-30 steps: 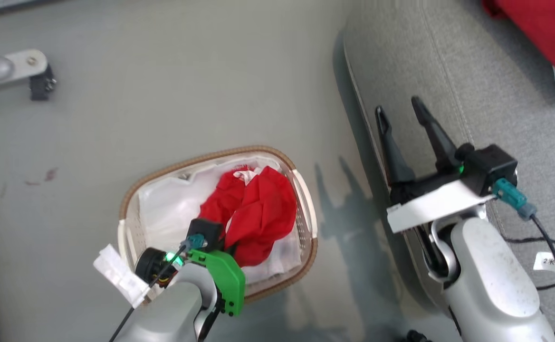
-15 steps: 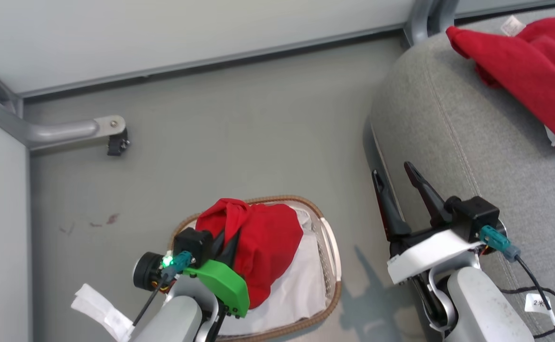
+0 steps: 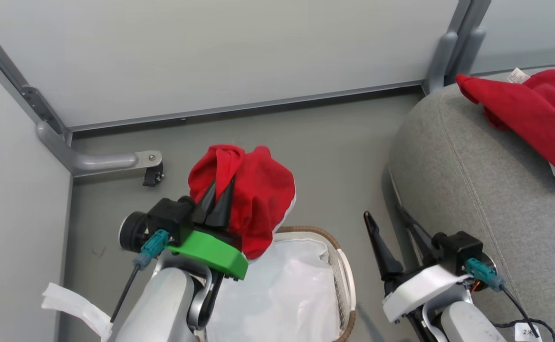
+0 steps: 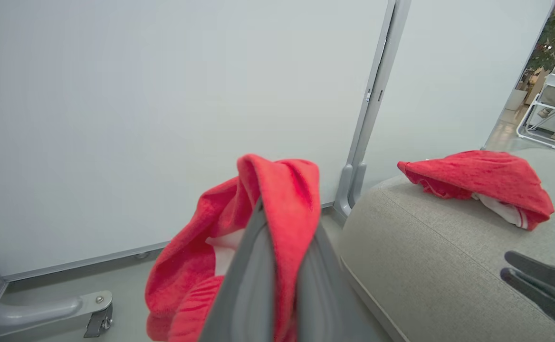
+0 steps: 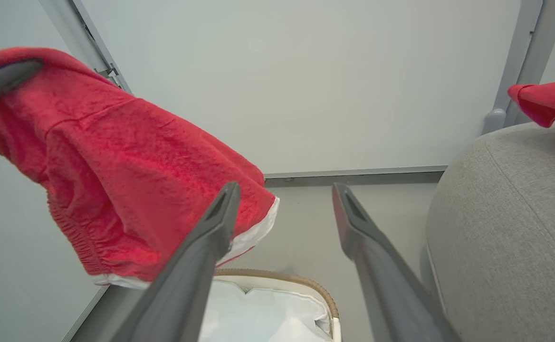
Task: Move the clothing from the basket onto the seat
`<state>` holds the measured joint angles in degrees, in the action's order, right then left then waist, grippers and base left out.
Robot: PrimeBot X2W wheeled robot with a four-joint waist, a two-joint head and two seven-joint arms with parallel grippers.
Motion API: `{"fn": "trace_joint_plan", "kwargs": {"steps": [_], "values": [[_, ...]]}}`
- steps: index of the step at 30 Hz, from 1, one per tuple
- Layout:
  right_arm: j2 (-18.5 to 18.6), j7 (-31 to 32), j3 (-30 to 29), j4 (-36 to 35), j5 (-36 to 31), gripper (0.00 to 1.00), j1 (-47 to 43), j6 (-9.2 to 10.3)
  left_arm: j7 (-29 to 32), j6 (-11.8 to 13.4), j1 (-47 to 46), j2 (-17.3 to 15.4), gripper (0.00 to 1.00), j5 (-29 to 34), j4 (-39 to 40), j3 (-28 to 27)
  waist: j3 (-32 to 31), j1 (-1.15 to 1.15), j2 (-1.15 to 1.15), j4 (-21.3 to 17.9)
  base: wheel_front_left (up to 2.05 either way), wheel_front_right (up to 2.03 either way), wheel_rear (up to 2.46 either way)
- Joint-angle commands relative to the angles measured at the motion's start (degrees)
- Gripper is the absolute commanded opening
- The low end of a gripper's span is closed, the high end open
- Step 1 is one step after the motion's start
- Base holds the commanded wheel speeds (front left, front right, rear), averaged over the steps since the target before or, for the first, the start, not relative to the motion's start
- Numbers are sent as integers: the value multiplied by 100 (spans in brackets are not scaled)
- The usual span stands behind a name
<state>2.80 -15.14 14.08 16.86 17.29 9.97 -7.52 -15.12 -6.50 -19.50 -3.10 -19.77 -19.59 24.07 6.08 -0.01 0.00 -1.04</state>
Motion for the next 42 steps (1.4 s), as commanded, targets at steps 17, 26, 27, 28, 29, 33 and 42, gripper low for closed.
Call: {"fn": "trace_joint_plan", "kwargs": {"steps": [17,26,27,28,29,33,42], "values": [[49,0,2025,672,317,100,739,7,-4,-98,-349,14,0,-243,516,445,-214,1,0,457,0,0,0],[27,0,2404,1446,457,100,1389,6,-4,-41,-414,15,0,-448,610,990,-224,1,0,813,0,0,0],[22,0,2465,1530,497,62,1434,6,-4,-22,-428,15,0,-496,631,1062,-222,1,0,858,0,0,0],[22,0,2538,1628,547,0,1440,6,-4,-13,-434,16,0,-531,647,1105,-223,1,0,885,0,0,0],[28,-1,2553,1700,633,0,1445,7,-4,7,-450,13,0,-565,664,1150,-215,1,0,913,0,0,0],[27,0,2542,1845,779,0,1425,7,-4,56,-493,15,0,-662,704,1238,-191,1,0,961,0,0,0],[29,0,2306,2168,720,0,1104,6,-5,121,-448,15,0,-635,677,1069,-178,1,0,829,0,0,0]]}}
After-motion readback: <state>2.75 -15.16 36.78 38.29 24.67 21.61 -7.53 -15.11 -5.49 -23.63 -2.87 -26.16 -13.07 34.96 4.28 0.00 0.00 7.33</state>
